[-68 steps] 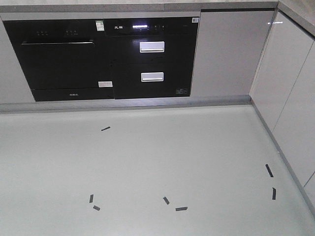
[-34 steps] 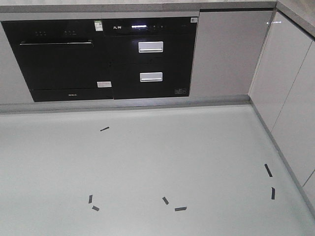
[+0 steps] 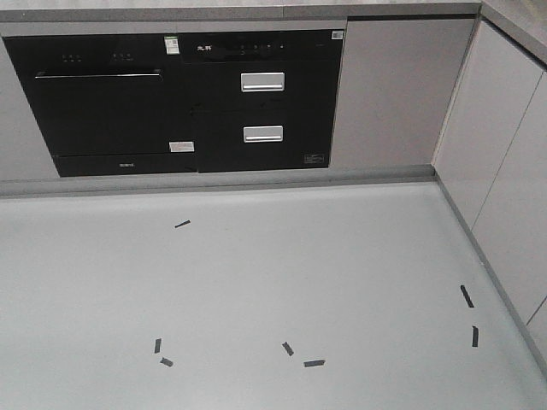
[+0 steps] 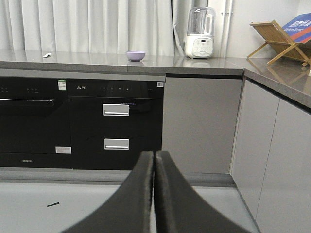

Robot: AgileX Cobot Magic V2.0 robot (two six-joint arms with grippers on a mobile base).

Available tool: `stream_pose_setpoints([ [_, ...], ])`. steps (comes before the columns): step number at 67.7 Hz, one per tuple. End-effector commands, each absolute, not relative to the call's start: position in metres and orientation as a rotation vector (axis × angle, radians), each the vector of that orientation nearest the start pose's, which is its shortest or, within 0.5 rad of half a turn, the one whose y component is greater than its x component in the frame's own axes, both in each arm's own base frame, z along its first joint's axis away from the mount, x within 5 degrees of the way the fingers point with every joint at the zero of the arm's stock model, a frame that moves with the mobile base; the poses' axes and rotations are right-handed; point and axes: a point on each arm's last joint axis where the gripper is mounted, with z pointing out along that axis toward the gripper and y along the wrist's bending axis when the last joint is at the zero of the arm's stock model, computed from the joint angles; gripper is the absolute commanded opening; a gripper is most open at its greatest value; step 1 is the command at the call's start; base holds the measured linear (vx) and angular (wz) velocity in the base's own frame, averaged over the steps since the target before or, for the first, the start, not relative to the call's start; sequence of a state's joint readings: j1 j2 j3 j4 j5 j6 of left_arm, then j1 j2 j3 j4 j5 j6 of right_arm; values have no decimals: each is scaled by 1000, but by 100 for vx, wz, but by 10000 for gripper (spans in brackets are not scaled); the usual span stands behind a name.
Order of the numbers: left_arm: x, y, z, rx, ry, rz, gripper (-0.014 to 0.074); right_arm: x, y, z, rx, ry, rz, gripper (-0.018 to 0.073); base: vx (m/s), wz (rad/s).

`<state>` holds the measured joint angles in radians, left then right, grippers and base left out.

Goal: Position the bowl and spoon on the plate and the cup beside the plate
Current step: 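Drive the base toward the counter holding the spoon and lavender bowl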

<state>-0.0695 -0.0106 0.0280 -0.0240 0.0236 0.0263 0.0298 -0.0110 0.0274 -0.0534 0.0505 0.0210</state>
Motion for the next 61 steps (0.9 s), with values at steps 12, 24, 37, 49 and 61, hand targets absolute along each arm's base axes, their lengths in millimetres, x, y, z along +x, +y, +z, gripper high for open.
stream_pose_setpoints([
  [12,54,-4,217,40,1422,-64,-8,55,1,206,-50,1464,-14,-1,1,1],
  [24,54,-4,217,40,1422,-64,-8,55,1,206,-50,1464,-14,-1,2,-1],
  [37,54,-4,217,40,1422,-64,-8,55,1,206,-50,1464,-14,-1,3,-2],
  [49,54,-4,217,40,1422,-64,-8,55,1,206,-50,1464,-14,-1,4,4],
  [61,54,-4,217,40,1422,-64,-8,55,1,206,-50,1464,-14,-1,4,10],
])
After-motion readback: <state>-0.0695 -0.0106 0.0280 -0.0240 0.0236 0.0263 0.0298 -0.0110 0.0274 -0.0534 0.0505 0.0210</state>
